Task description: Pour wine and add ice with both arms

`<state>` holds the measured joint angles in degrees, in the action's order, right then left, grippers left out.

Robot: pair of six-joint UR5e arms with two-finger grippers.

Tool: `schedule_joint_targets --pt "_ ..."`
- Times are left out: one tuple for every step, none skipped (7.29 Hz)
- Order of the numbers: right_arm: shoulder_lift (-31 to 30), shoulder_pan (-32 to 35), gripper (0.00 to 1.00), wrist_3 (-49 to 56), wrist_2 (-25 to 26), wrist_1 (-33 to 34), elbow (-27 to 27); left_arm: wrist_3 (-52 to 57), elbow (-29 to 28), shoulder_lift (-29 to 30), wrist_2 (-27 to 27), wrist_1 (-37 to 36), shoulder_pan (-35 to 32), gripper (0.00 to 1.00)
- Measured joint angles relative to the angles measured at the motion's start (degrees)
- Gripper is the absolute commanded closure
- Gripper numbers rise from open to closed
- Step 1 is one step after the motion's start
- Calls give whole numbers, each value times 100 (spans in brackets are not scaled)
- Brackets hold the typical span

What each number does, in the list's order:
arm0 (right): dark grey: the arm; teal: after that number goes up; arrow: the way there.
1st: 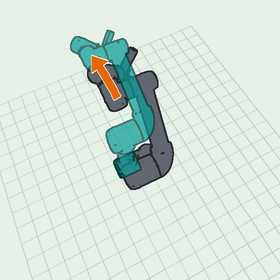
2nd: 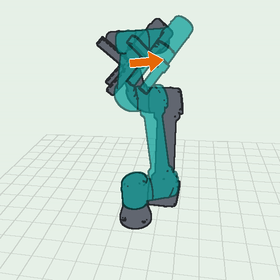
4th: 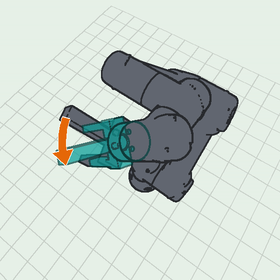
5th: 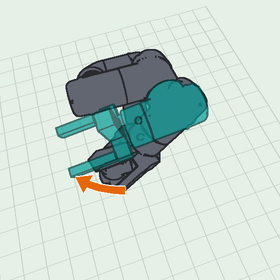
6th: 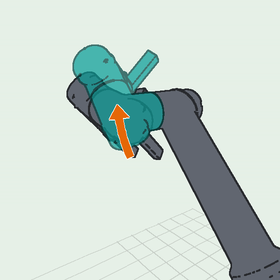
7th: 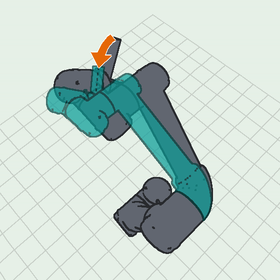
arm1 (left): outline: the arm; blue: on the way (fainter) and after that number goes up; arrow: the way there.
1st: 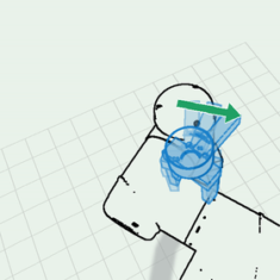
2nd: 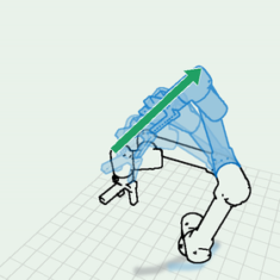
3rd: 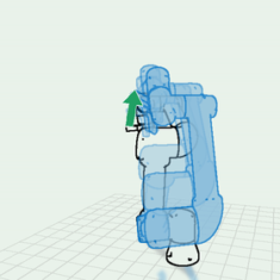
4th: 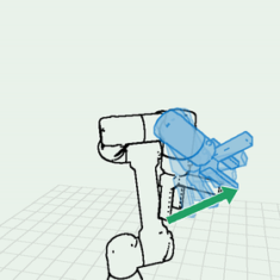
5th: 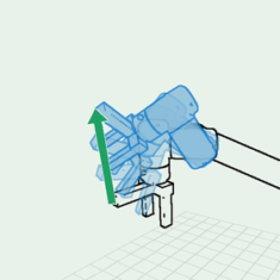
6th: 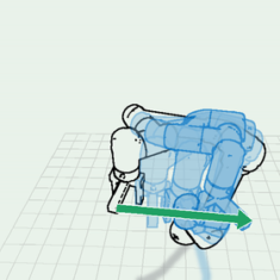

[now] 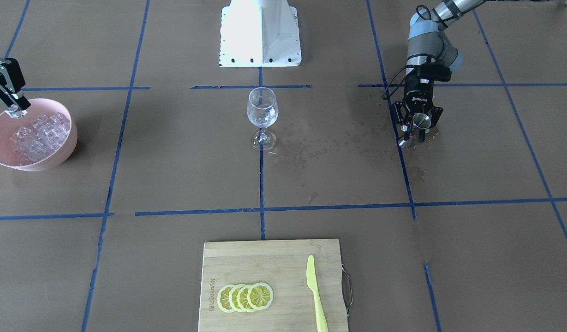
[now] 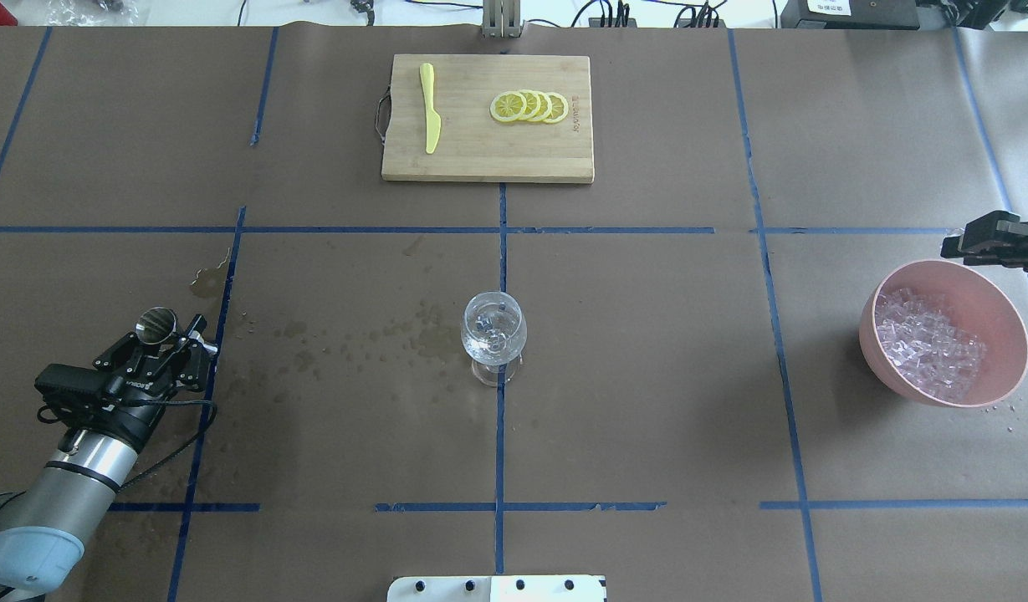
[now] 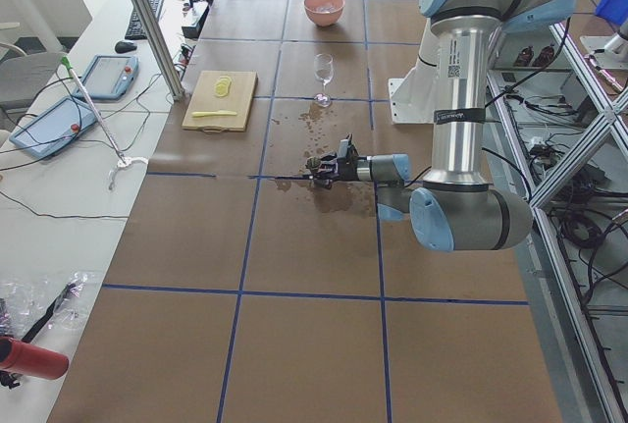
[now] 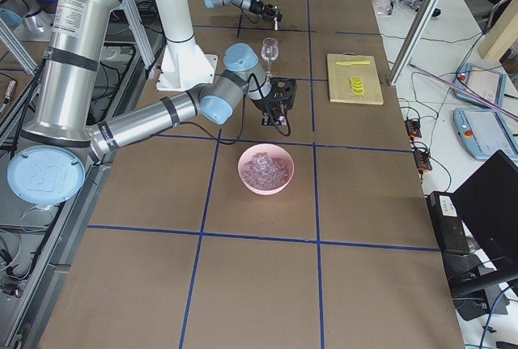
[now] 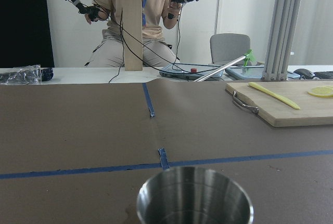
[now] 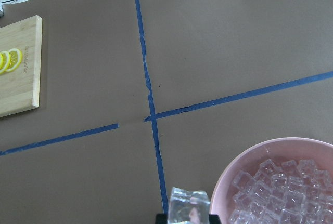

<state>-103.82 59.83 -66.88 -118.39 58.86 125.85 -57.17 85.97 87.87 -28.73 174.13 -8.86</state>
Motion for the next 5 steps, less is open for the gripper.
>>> schedule_joint_targets --pt "30 2 100 -6 0 -9 3 5 25 -4 -14 2 0 0" --pt "78 2 100 -26 1 -15 10 10 60 -11 -68 2 -8 0" --pt "117 2 100 -46 5 -20 14 12 148 -45 -220 11 -13 0" --pt "168 1 100 -62 7 -22 16 13 260 -114 -443 21 -19 0" --pt "240 -3 100 -80 10 -23 21 13 385 -249 -684 18 -24 0"
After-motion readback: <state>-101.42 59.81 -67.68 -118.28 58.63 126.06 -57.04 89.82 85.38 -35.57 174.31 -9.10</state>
